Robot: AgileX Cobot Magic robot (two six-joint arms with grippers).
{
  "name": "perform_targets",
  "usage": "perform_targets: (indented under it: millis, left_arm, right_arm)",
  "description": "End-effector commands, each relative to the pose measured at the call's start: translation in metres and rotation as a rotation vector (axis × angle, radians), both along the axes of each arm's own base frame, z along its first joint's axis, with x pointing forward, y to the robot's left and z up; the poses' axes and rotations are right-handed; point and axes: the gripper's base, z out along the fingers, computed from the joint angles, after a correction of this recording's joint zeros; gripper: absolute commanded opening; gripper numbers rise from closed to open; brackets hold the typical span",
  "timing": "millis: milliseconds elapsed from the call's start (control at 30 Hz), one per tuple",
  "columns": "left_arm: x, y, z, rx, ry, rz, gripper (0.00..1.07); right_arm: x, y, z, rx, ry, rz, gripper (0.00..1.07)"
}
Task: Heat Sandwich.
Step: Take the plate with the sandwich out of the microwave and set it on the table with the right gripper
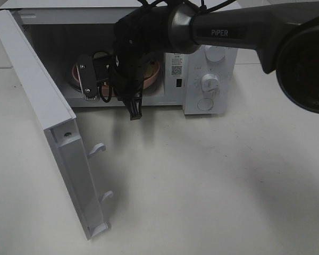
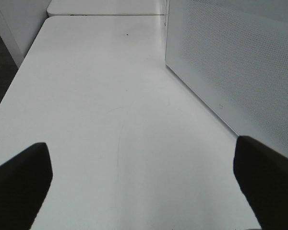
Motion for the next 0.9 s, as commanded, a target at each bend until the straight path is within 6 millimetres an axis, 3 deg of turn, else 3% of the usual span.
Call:
perform_targets:
  millis: [33, 900]
  left_arm:
    - [-0.003, -0.001, 0.000, -0.004, -0.026, 0.002, 0.97]
    - [-0.003, -0.001, 0.000, -0.004, -0.026, 0.002, 0.97]
  right_arm:
    - [-0.008, -0.005, 0.005, 0.006, 0.011, 0.016, 0.00]
    - [-0.048, -0.035, 0.030, 0.039, -0.058, 0.110, 0.00]
